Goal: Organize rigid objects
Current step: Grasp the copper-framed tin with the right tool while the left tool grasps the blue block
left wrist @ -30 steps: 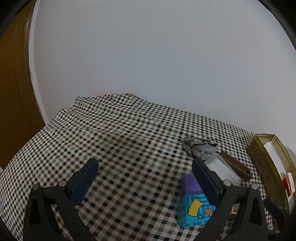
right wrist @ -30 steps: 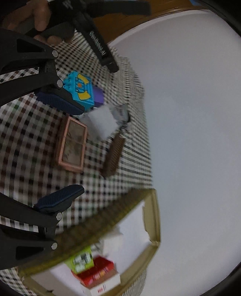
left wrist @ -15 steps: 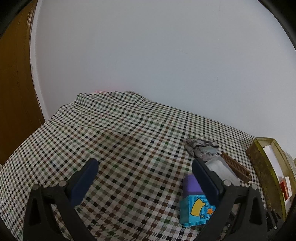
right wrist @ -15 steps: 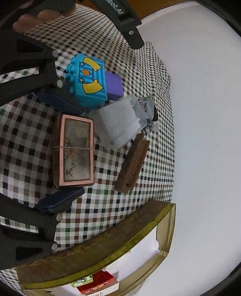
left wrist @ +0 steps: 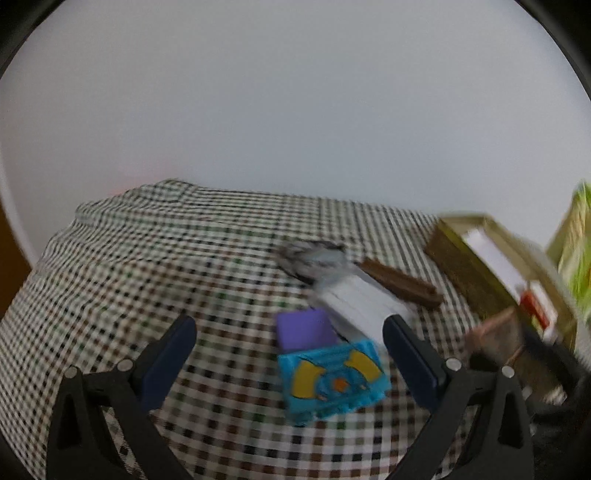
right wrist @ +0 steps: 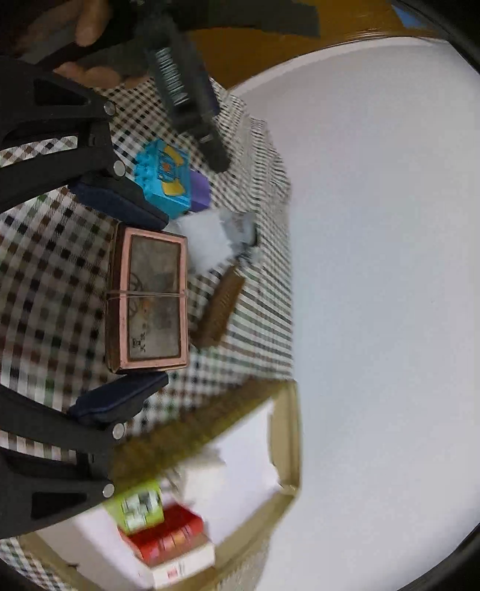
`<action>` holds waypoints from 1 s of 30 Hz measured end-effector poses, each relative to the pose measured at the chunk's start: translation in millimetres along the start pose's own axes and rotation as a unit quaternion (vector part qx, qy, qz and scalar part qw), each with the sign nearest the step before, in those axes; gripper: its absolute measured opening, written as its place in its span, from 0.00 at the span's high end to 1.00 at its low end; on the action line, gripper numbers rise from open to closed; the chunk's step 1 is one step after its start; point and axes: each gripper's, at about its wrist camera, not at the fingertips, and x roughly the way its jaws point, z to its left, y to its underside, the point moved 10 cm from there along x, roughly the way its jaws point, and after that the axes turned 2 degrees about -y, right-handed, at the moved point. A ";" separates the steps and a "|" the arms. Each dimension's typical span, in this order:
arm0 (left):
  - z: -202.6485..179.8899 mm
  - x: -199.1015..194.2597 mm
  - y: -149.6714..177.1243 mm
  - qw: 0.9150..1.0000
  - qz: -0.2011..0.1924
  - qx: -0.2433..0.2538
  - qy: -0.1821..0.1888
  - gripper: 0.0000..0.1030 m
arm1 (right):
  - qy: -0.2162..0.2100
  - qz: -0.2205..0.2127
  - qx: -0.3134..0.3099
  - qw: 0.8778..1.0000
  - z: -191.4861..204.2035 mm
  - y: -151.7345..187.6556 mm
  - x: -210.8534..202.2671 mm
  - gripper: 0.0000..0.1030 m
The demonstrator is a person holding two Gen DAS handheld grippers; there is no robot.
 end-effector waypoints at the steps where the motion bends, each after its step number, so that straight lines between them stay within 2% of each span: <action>1: -5.0 2.3 2.7 1.000 0.005 0.012 -0.002 0.01 | 0.007 -0.008 -0.002 1.000 -3.4 -1.8 -3.5 0.23; 5: -12.5 18.4 17.4 0.998 0.045 0.036 -0.018 0.01 | 0.015 -0.019 -0.007 1.000 -6.4 -7.6 -7.5 0.23; 8: -10.2 30.0 28.1 0.996 0.084 0.029 -0.027 0.01 | 0.014 -0.020 -0.013 1.000 -2.8 -8.0 -8.3 0.23; 11: -2.3 37.4 33.9 0.994 0.110 0.005 -0.025 0.10 | 0.009 -0.017 -0.014 1.000 1.7 -6.5 -8.0 0.23; 13: -1.5 35.6 34.3 0.994 0.102 0.002 -0.025 0.21 | 0.008 -0.015 -0.016 1.000 3.5 -5.6 -7.6 0.23; 15: -1.8 33.0 32.6 0.995 0.096 0.001 -0.030 0.38 | 0.008 -0.016 -0.015 1.000 3.1 -5.8 -7.8 0.23; 19: -0.3 30.1 30.3 0.996 0.088 -0.019 -0.015 0.38 | 0.006 -0.025 -0.014 1.000 3.4 -6.9 -10.0 0.23; 22: 6.4 25.7 23.6 0.997 0.066 -0.034 -0.013 0.38 | -0.003 -0.045 -0.017 0.999 7.2 -11.7 -17.8 0.23; 24: 9.6 14.7 14.6 0.999 0.033 -0.040 -0.016 0.38 | -0.002 -0.061 -0.023 0.998 7.8 -16.1 -23.8 0.23; 27: 14.2 -10.6 -4.7 0.997 -0.047 -0.045 -0.037 0.38 | 0.011 -0.092 -0.038 0.995 9.2 -24.4 -34.2 0.23; 30: 17.4 -28.5 -15.4 0.993 -0.097 -0.049 -0.054 0.38 | 0.024 -0.124 -0.056 0.990 8.5 -33.5 -46.0 0.23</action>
